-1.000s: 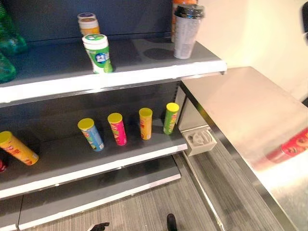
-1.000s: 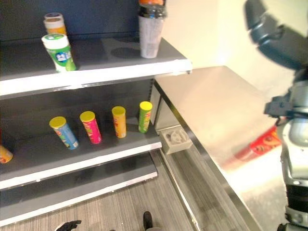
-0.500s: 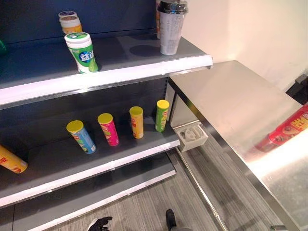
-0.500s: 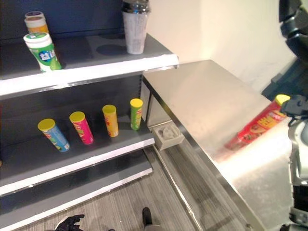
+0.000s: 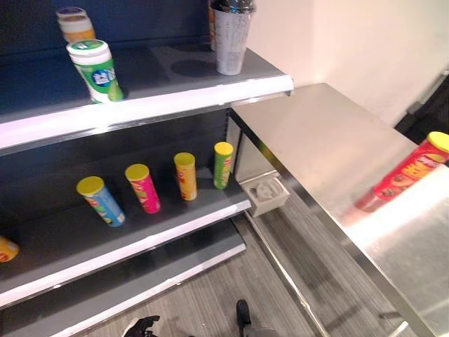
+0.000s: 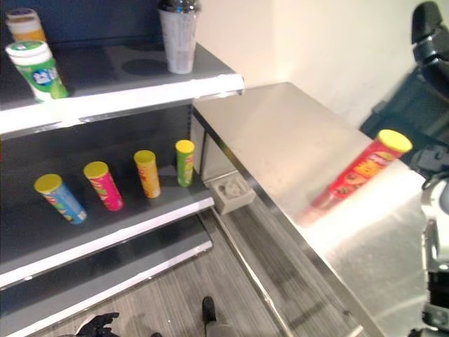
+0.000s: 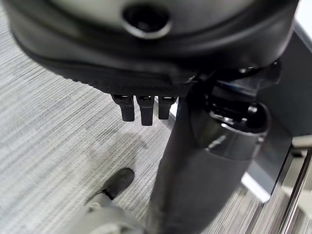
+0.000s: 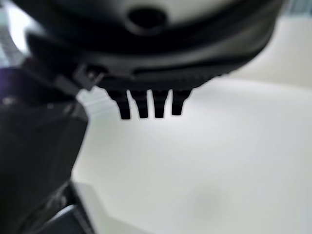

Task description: Put the goods on the table back onto the shelves and tidy them up.

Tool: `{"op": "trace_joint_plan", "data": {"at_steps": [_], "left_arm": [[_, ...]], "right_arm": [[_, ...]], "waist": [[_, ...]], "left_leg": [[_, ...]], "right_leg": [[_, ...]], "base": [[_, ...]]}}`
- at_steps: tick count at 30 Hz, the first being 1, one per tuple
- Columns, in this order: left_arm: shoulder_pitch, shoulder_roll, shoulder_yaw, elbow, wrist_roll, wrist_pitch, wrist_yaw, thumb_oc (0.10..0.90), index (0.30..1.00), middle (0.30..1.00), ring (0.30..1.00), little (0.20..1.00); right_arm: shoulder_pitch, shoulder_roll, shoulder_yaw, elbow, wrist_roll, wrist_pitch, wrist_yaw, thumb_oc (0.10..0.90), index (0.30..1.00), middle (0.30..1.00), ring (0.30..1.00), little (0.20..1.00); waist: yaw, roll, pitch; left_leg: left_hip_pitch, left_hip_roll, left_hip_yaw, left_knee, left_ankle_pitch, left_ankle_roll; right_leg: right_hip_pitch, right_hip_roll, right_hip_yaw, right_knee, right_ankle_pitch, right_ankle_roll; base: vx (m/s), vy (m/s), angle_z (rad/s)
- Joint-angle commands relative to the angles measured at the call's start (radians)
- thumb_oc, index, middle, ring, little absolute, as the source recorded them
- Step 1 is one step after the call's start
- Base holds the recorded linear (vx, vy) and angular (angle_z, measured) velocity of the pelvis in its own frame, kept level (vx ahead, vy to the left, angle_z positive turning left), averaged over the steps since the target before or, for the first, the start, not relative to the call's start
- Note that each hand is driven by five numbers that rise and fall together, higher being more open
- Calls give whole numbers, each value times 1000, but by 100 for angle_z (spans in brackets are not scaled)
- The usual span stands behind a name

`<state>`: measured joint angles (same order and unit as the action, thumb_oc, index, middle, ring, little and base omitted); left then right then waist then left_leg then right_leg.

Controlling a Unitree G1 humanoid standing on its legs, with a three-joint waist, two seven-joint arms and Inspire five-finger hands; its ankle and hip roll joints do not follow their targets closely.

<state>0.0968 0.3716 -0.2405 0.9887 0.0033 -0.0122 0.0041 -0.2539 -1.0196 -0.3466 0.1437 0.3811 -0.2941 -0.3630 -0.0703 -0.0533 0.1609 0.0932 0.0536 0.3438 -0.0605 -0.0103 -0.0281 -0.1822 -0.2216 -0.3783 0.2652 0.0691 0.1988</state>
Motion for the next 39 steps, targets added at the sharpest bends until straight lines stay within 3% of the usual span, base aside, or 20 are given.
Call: {"op": "trace_joint_plan", "data": {"at_steps": [1, 10, 21, 28, 39], "left_arm": [[10, 12, 24, -1, 12, -22, -26, 800, 900, 900, 900, 900], [24, 1, 32, 45, 53, -20, -16, 800, 900, 900, 900, 900], [8, 12, 18, 23, 53, -18, -16, 800, 900, 900, 900, 900], [20, 19, 20, 11, 35, -4, -24, 800, 900, 900, 900, 900], [10, 8, 22, 15, 74, -12, -20, 800, 900, 900, 900, 900]], "right_arm": [[-13, -111, -102, -3, 34, 39, 59, 800, 900, 900, 900, 900], [-30, -99, -103, 23, 18, 41, 49, 800, 900, 900, 900, 900], [-42, -103, -75, 32, 30, 55, 77, 800, 900, 900, 900, 900], [-66, -68, 15, 46, 13, 99, 123, 800, 900, 900, 900, 900], [70, -42, -26, 53, -101, 142, 146, 800, 900, 900, 900, 900]], "waist": [[83, -46, -117], [95, -17, -125], [98, -18, -123], [101, -27, -116], [97, -9, -110]], "left_leg": [[-10, 149, -8, -27, 3, -81], [1, 139, -20, -27, -7, -79], [3, 123, -41, -27, -15, -76], [-1, 122, -53, -27, -7, -78], [-11, 116, -76, -27, -8, -74]], "right_leg": [[260, 46, -29, -352, -11, 3], [289, 47, -45, -352, -23, -9], [295, 34, -43, -352, -19, -10], [295, 30, -48, -352, -20, -18], [294, 28, -57, -352, -25, -17]], "base": [[-11, -58, -222], [-9, 17, -69], [-1, 10, 5], [0, -11, 1], [1, -3, 7]]}}
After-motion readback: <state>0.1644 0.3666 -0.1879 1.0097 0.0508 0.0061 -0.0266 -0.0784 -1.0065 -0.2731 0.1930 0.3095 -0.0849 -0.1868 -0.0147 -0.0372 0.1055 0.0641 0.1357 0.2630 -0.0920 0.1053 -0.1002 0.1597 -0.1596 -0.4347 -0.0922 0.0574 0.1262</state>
